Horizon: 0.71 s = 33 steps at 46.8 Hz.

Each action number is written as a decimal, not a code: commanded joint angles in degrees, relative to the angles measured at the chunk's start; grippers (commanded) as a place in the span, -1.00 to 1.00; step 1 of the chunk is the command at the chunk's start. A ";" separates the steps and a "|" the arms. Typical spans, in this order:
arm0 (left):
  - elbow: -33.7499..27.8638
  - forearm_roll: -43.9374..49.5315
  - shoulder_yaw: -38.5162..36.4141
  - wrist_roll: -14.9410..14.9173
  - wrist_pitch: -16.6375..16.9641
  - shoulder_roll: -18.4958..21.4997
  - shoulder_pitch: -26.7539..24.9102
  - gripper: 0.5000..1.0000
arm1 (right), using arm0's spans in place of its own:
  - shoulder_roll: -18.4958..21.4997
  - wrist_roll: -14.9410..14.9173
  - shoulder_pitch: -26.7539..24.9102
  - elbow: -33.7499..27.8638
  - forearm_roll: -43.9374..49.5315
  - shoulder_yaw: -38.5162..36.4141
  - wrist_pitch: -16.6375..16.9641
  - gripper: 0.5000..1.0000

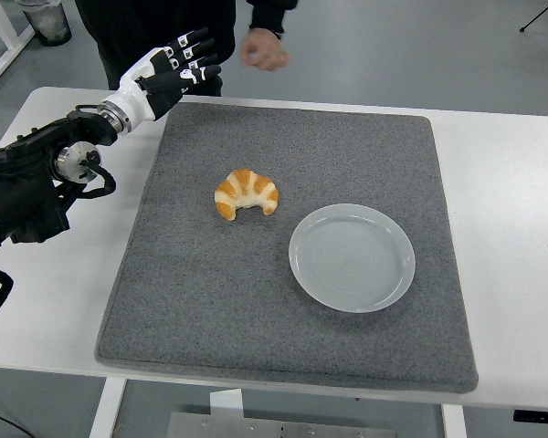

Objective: Place the bread on the plate

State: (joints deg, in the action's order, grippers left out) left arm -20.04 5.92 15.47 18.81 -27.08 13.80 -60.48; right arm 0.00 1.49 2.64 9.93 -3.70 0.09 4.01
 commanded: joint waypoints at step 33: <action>0.44 0.14 0.00 0.53 0.10 -0.18 0.01 0.97 | 0.00 0.00 0.00 0.00 -0.08 0.00 0.03 0.81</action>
State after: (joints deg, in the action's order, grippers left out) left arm -19.61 6.22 15.52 19.28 -27.00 13.72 -60.39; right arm 0.00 1.47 2.64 9.93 -3.75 0.09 4.04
